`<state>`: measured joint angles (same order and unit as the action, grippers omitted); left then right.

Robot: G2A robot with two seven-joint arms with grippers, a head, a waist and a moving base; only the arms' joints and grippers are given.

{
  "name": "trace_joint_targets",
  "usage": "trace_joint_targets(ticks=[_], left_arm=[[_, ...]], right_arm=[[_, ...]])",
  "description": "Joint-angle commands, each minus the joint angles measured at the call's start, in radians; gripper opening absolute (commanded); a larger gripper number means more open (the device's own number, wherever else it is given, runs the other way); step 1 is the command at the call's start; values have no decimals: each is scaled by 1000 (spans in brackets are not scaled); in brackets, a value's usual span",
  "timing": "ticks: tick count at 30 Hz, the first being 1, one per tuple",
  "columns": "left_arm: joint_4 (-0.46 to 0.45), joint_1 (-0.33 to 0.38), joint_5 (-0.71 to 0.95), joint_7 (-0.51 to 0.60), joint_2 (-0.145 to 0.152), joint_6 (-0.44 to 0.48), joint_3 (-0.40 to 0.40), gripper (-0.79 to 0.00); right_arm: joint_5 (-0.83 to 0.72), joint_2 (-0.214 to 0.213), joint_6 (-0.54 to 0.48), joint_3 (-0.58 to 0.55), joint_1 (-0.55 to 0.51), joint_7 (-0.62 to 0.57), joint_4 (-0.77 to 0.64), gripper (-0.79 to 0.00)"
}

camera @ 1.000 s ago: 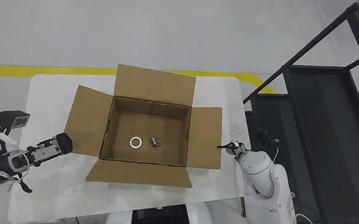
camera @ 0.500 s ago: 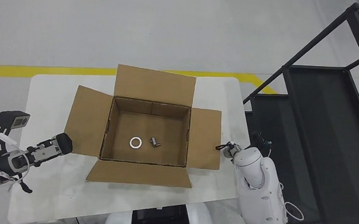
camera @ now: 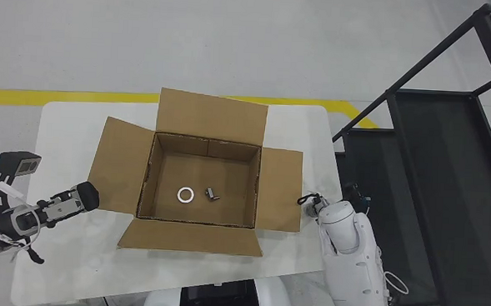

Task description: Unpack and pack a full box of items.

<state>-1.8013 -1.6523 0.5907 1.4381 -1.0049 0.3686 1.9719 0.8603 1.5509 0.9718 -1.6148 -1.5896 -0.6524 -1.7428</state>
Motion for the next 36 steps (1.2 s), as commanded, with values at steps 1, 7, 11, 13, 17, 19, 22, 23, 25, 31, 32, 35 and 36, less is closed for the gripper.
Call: trace_joint_targets(ticks=[1,7,11,13,17,19,22,23,25,31,32,35,36], left_arm=[[0,0,0,0,0,0,0,0],[0,0,0,0,0,0,0,0],[0,0,0,0,0,0,0,0],[0,0,0,0,0,0,0,0],[0,0,0,0,0,0,0,0],[0,0,0,0,0,0,0,0],[0,0,0,0,0,0,0,0],[0,0,0,0,0,0,0,0],[0,0,0,0,0,0,0,0],[0,0,0,0,0,0,0,0],[0,0,0,0,0,0,0,0],[0,0,0,0,0,0,0,0],[0,0,0,0,0,0,0,0]], right_arm=[[-6,0,2,2,4,11,6,-785],[-21,-2,15,8,9,38,20,-785],[-36,-3,21,8,13,50,31,-785],[-43,-4,22,9,15,54,36,-785],[-54,-7,27,10,18,57,42,0],[-64,-8,36,4,21,58,41,0],[-77,-10,38,-3,19,62,31,0],[-79,-12,38,-6,15,62,18,0],[-87,-14,38,-18,0,58,-22,0],[-122,-26,40,-91,-86,17,-219,0],[-125,-28,40,-108,-101,17,-254,0],[-176,-28,40,-158,-137,33,-367,0],[-199,-26,35,-173,-146,46,-406,0]])
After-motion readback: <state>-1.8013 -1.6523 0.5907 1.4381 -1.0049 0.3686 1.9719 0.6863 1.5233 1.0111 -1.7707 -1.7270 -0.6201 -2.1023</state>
